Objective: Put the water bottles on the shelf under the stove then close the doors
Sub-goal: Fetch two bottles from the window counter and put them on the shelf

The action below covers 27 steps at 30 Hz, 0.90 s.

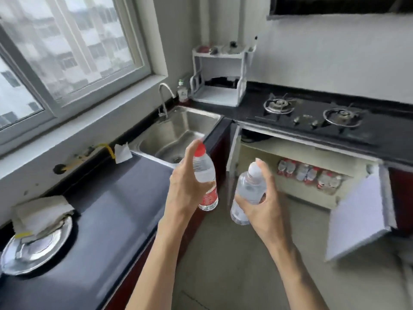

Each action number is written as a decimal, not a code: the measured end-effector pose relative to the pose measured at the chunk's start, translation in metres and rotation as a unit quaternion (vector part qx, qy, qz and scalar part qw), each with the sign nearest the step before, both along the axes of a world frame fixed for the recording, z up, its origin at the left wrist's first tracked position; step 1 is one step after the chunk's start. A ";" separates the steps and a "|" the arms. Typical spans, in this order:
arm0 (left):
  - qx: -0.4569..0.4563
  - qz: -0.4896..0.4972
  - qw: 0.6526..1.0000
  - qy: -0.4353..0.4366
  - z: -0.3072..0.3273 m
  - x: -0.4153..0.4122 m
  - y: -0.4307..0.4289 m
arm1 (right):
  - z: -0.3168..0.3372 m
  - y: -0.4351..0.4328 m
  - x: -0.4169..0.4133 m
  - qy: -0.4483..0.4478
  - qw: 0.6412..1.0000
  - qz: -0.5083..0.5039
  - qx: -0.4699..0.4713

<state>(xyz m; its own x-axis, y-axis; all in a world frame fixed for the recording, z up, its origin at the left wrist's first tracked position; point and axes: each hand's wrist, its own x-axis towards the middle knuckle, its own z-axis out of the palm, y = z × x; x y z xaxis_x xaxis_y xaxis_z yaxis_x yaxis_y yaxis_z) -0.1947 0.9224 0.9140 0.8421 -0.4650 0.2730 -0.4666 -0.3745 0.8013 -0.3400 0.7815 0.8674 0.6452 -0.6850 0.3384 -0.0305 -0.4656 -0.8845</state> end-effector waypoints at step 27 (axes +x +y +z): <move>-0.018 -0.275 0.961 -0.034 0.057 -0.010 -0.268 | 0.056 -0.211 -0.070 0.050 0.976 -0.203 -0.060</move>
<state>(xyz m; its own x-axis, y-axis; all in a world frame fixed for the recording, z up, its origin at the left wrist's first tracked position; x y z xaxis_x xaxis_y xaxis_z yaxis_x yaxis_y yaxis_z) -0.2051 0.6540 0.9709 0.4510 -0.8241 0.3428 -0.6372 -0.0283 0.7702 -0.4096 0.5705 0.9237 0.3629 -0.8503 0.3811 -0.3164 -0.4972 -0.8079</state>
